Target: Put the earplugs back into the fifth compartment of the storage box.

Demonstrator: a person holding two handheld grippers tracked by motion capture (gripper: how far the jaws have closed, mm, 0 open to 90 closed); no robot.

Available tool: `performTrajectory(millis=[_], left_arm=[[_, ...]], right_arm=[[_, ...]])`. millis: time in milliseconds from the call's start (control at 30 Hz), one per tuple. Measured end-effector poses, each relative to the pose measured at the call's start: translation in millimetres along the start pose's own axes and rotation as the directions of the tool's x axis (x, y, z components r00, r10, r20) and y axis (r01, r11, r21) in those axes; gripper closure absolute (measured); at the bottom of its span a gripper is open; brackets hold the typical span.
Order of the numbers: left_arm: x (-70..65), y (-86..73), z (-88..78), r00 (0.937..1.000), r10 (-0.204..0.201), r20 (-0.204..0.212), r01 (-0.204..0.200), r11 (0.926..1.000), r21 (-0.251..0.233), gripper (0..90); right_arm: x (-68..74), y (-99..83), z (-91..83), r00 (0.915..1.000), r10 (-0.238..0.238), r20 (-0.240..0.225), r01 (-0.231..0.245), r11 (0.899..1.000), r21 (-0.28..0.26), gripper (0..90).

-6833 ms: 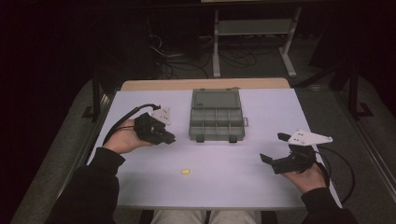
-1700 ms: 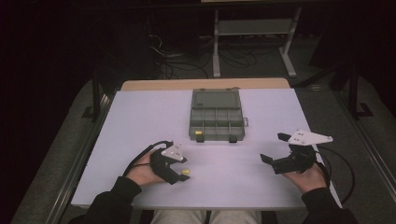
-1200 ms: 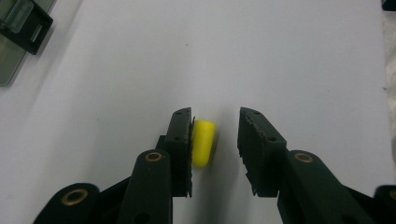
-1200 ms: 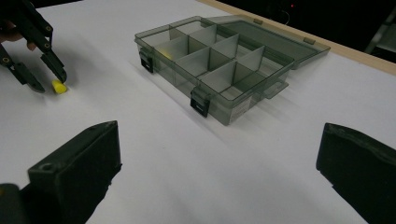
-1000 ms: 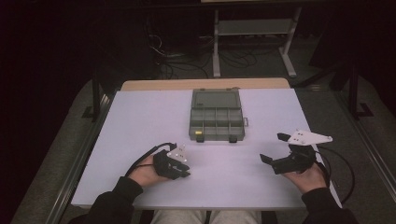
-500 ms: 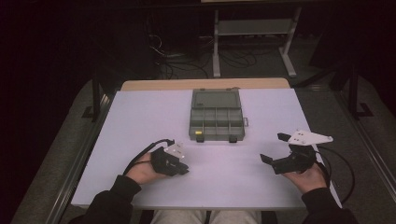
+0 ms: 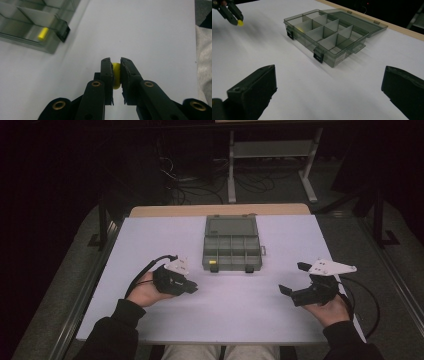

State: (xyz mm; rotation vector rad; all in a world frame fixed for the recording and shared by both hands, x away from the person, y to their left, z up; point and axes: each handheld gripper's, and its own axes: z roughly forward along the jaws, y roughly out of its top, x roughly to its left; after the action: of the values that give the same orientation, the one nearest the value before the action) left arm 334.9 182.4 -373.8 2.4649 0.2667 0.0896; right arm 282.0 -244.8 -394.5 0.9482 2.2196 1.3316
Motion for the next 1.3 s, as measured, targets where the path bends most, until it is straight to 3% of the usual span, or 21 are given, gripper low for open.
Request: performTrajectory(millis=[433,733,1000,1233,1300], left_arm=[[16.5,28.0,-30.7,0.9989,0.009,-0.046,-0.011,0.9993,-0.037,80.8],[27.7,42.6,-39.7,0.9979,0.009,-0.065,-0.011,0.9994,-0.034,80.8],[44.1,52.7,-35.6,0.9971,-0.025,-0.072,0.022,0.9989,-0.041,80.9],[50.2,62.8,-19.7,0.9968,-0.02,-0.078,0.019,0.9998,-0.009,80.9],[51.6,65.2,-14.6,0.9951,-0.02,-0.096,0.02,0.9998,-0.001,81.1]], right_arm=[[-0.1,0.1,-0.3,1.0,-0.004,0.001,0.004,1.0,-0.003,0.0],[0.8,0.5,-0.2,1.0,-0.004,-0.002,0.004,1.0,-0.001,0.0],[0.5,0.9,-0.6,1.0,-0.005,-0.001,0.005,1.0,-0.006,0.0],[-0.4,1.7,-3.8,1.0,0.003,0.002,-0.003,1.0,-0.023,0.0],[-0.1,1.7,-3.5,1.0,0.002,0.001,-0.002,1.0,-0.021,0.0]])
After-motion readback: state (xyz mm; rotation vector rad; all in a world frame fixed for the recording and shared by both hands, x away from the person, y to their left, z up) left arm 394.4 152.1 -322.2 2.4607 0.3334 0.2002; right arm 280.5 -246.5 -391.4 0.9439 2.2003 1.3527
